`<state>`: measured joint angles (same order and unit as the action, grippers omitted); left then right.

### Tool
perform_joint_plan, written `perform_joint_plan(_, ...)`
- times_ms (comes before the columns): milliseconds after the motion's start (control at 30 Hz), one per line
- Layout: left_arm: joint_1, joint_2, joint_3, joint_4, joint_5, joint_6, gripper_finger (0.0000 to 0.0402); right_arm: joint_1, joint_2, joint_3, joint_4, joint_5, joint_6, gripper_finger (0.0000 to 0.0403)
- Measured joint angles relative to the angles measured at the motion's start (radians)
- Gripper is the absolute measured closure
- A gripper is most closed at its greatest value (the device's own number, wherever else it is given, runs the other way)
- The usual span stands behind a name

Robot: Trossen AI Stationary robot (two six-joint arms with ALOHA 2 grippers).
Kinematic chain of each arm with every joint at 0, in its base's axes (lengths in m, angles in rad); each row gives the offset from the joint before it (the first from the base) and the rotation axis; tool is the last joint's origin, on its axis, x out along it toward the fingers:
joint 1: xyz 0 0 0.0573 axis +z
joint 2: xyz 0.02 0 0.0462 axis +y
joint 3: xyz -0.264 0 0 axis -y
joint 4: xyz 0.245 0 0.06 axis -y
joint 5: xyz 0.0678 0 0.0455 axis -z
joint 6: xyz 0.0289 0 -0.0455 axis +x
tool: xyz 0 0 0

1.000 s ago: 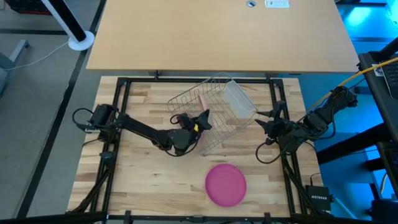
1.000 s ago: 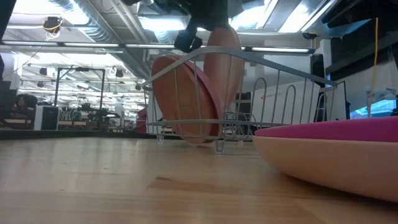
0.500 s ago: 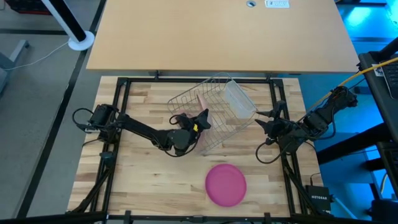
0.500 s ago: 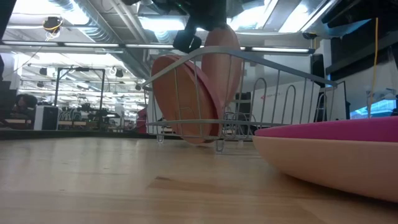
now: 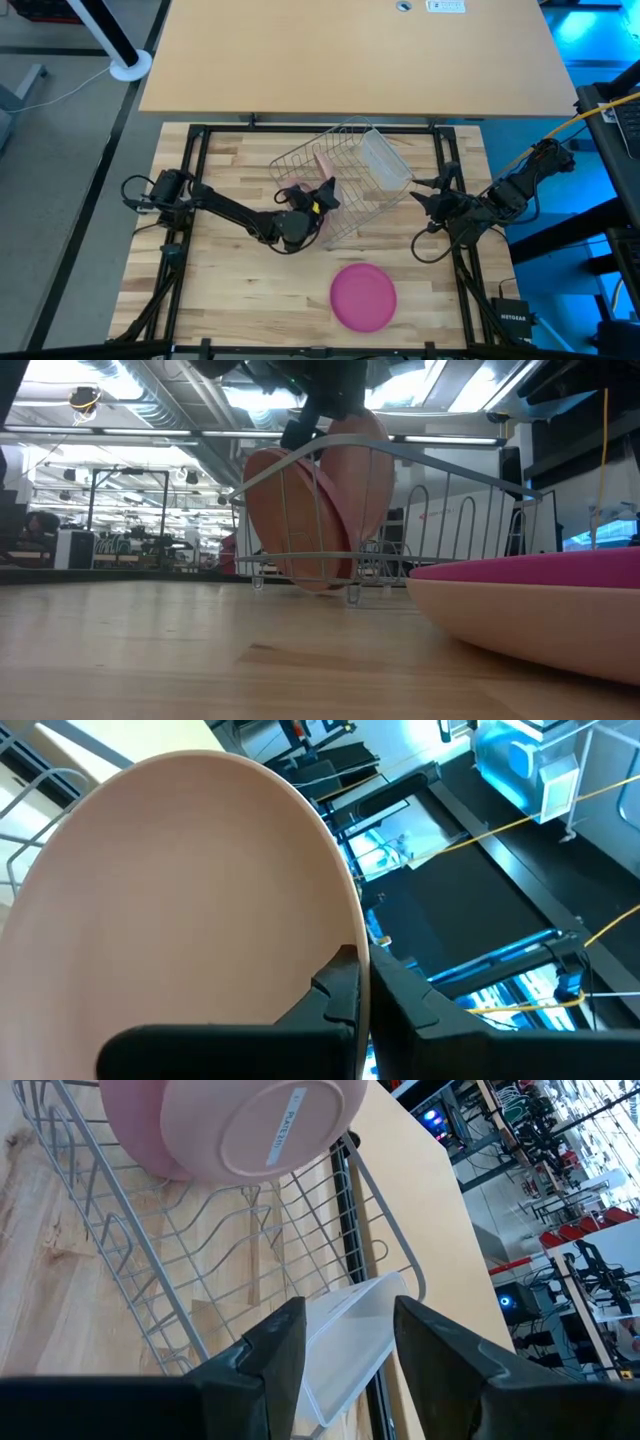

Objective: Sort dishes
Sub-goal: Put the light brown plate into the dish rack

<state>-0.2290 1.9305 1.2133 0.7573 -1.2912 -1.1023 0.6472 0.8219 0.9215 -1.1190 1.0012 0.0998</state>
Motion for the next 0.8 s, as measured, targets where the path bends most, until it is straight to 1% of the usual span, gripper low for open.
perform_joint_plan(233, -0.028, 0.002, 0.0, -0.005, -0.001, 0.034, 0.0401, 0.0, 0.0, 0.0, -0.005, 0.0, 0.0, 0.0244)
perform_joint_plan(400, -0.046, 0.003, -0.001, -0.009, 0.004, 0.036, 0.039, 0.0, 0.0, 0.0, -0.005, -0.008, 0.0, 0.0244)
perform_joint_plan(533, -0.055, 0.003, -0.002, -0.009, 0.005, 0.034, 0.0384, 0.0, 0.0, 0.0, -0.005, -0.054, 0.0, 0.0244)
perform_joint_plan(700, -0.055, 0.003, -0.002, -0.009, 0.005, 0.032, 0.0387, 0.0, 0.0, 0.0, -0.004, -0.096, 0.001, 0.0244)
perform_joint_plan(800, -0.056, 0.003, -0.002, -0.009, 0.013, 0.036, 0.0388, 0.0, 0.0, 0.0, 0.003, -0.183, 0.001, 0.0244)
